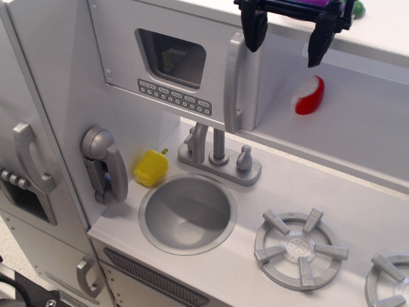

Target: Open microwave

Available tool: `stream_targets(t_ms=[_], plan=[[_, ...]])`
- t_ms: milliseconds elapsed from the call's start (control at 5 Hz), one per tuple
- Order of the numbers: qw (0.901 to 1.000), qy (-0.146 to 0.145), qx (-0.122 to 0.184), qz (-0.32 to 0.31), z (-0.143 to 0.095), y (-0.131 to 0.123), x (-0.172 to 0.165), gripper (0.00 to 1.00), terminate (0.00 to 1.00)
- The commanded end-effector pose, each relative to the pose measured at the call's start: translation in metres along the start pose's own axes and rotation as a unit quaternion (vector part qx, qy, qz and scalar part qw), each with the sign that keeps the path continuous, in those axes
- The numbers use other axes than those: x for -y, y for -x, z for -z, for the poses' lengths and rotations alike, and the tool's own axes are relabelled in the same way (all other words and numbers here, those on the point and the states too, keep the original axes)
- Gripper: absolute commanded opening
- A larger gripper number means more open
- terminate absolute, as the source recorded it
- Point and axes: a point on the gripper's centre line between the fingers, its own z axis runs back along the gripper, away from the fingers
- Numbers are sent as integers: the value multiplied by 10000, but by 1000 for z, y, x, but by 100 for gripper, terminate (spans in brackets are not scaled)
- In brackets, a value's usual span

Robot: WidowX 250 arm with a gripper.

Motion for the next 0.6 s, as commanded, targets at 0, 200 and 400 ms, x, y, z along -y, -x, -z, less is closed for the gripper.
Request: stream_targets(t_ms=[0, 200, 400], plan=[[10000, 0, 0, 0, 0, 0, 0, 100, 0], [9991, 93, 405, 117, -3, -1, -13, 100, 0], [9981, 228, 559, 156, -9, -1, -28, 100, 0]])
